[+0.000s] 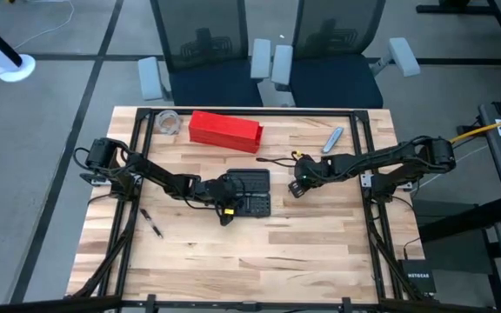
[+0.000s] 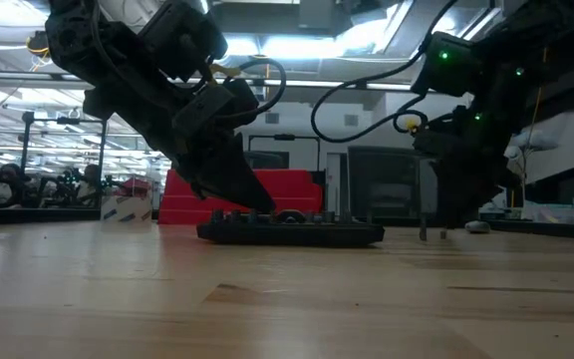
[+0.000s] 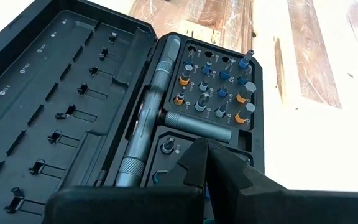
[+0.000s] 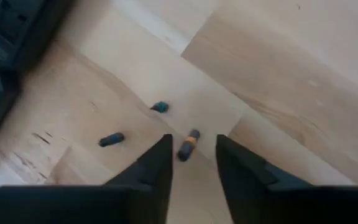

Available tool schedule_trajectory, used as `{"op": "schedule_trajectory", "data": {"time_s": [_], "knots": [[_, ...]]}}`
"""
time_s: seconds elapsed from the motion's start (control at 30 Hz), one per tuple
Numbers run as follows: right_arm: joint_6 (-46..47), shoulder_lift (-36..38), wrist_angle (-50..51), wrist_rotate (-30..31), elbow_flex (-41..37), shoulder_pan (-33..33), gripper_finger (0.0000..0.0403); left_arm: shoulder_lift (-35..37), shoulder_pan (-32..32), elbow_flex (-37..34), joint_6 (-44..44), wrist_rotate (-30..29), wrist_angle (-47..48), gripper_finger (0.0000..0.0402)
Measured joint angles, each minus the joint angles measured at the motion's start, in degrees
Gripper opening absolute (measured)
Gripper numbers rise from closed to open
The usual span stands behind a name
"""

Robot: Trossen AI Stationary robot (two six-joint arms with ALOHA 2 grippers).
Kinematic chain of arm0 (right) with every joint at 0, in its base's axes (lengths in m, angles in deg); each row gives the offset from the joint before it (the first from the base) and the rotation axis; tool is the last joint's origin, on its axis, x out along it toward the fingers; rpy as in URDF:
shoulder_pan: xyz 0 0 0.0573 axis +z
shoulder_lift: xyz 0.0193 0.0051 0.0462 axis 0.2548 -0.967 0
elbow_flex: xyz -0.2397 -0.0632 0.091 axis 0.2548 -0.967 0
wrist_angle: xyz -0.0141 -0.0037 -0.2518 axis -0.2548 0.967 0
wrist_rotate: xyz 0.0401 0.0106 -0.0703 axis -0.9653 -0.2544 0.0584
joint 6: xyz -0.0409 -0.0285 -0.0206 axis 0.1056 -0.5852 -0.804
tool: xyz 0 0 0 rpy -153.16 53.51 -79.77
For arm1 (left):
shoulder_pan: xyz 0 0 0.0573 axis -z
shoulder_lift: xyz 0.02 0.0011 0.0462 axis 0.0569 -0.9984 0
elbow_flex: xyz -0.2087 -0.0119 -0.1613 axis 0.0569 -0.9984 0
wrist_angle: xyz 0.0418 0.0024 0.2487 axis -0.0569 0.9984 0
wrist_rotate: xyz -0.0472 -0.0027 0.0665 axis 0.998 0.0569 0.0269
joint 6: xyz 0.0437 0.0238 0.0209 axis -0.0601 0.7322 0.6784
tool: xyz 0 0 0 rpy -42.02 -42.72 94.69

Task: Prefit tool cases
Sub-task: Remove the screwdriver bit from the tool case

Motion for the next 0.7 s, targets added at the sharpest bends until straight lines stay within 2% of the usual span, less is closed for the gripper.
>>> {"op": "schedule_trajectory", "data": {"time_s": [0.1, 0.2, 0.43, 0.57, 0.7], "knots": [[-0.07, 0.0, 0.56, -0.02, 0.13, 0.0, 0.0173, 0.0, 0.0, -0.02, 0.0, 0.0, 0.0, 0.0], [-0.4, 0.78, 0.67, -0.04, 0.17, 0.0, 0.0194, 0.0, 0.0, -0.02, 0.0, 0.02, 0.02, 0.0], [-11.8, 5.86, 11.65, -1.72, 6.62, 0.0, 0.019, 0.0, -0.09, -0.02, 0.04, 0.02, 0.17, 0.0], [-16.82, 6.46, 4.12, -9.6, 10.39, 0.69, 0.0182, 0.0, -0.57, -0.02, 0.64, 0.13, 0.2, 0.0], [-23.22, 0.78, -1.77, -11.12, 14.41, 5.66, 0.0171, 0.0, -0.98, -0.02, 1.85, 0.47, 0.09, 0.0]]}}
